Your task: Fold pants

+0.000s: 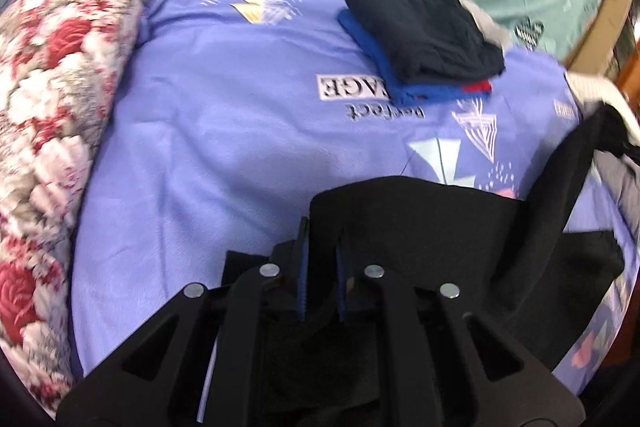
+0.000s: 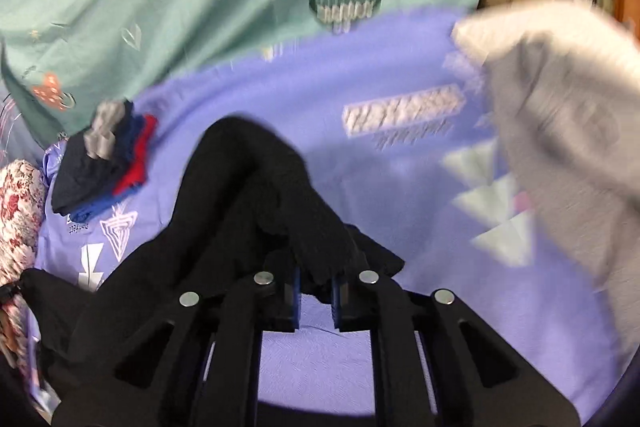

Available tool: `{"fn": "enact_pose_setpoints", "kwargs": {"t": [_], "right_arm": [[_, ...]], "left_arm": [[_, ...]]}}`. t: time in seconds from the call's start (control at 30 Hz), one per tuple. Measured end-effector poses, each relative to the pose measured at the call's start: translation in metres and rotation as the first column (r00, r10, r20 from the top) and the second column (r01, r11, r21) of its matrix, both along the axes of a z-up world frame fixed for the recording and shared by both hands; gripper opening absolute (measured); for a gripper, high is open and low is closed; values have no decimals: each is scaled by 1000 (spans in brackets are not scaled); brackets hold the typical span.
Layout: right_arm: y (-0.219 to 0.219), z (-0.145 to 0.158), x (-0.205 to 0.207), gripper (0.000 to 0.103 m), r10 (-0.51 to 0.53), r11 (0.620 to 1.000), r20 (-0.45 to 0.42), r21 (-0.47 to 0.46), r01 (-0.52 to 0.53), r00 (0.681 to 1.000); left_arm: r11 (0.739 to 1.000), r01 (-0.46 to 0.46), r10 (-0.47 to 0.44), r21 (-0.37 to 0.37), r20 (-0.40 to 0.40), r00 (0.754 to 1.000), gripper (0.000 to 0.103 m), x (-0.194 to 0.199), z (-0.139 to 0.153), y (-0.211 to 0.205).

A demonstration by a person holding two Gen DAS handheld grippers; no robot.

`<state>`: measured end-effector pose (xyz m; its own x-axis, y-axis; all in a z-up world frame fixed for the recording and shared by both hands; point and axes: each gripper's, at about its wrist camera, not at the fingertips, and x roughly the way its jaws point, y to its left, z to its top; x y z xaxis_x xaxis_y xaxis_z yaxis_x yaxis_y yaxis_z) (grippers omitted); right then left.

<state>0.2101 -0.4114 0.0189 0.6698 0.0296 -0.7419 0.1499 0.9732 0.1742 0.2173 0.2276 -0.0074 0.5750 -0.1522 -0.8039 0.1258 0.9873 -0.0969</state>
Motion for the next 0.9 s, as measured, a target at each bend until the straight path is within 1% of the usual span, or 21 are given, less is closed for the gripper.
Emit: {"fn": "enact_pose_setpoints", "kwargs": {"t": [0.07, 0.1, 0.2, 0.23, 0.27, 0.3, 0.4, 0.47, 0.53, 0.6, 0.63, 0.67, 0.73, 0.8, 0.83, 0.87, 0.9], "right_arm": [[-4, 35, -27, 11, 0, 997, 50, -76, 4, 999], [-9, 45, -37, 11, 2, 996, 59, -91, 3, 998], [-24, 72, -69, 11, 5, 993, 72, -122, 4, 997], [-27, 77, -76, 11, 3, 990, 73, -138, 7, 997], [-29, 79, -79, 11, -3, 990, 71, -140, 13, 997], [-31, 79, -79, 11, -9, 991, 67, -133, 18, 998], [-37, 77, -72, 11, -26, 994, 62, -101, 33, 998], [-39, 73, -56, 11, -41, 997, 45, -65, 44, 998], [-39, 64, -31, 11, -52, 998, 9, -48, 52, 999], [-38, 52, -1, 11, -66, 997, -31, -45, 65, 997], [-35, 42, 21, 11, -72, 996, -58, -50, 69, 996], [-32, 33, 40, 11, -70, 996, -78, -54, 66, 995], [-21, 14, 76, 12, -60, 997, -107, -57, 54, 992], [-10, -10, 113, 14, -88, 991, -138, -113, 73, 986], [-9, -22, 127, 17, -129, 983, -160, -148, 105, 979], [-11, -34, 140, 24, -185, 970, -186, -190, 149, 965], [-14, -46, 150, 51, -259, 946, -209, -253, 204, 943]], "left_arm": [[999, -33, 32, 18, 40, 999, 10, -10, 10, 5], [999, -50, 50, 17, 53, 997, 10, -14, 15, 8], [993, -110, 112, -38, 79, 991, 10, -27, 28, 23], [991, -126, 130, -51, 88, 988, 10, -30, 31, 28], [990, -134, 138, -50, 91, 986, 10, -32, 32, 31], [988, -144, 148, -50, 93, 985, 10, -32, 33, 33], [981, -177, 184, -81, 82, 980, 10, -29, 34, 41], [974, -207, 215, -91, 86, 973, 10, -25, 37, 45], [966, -240, 249, -102, 94, 964, 6, -19, 38, 50], [949, -293, 305, -113, 111, 946, 2, -8, 38, 60], [945, -305, 318, -116, 117, 941, 2, -5, 38, 63], [940, -316, 330, -127, 106, 938, 2, 4, 34, 68], [935, -332, 342, -124, 76, 937, 2, 16, 23, 72], [944, -316, 321, -98, 39, 946, 2, 25, 4, 68], [948, -305, 308, -87, 23, 951, 2, 27, -2, 66], [958, -279, 280, -70, -5, 960, 2, 29, -12, 61], [962, -265, 265, -58, -16, 964, 5, 29, -17, 58]]}}
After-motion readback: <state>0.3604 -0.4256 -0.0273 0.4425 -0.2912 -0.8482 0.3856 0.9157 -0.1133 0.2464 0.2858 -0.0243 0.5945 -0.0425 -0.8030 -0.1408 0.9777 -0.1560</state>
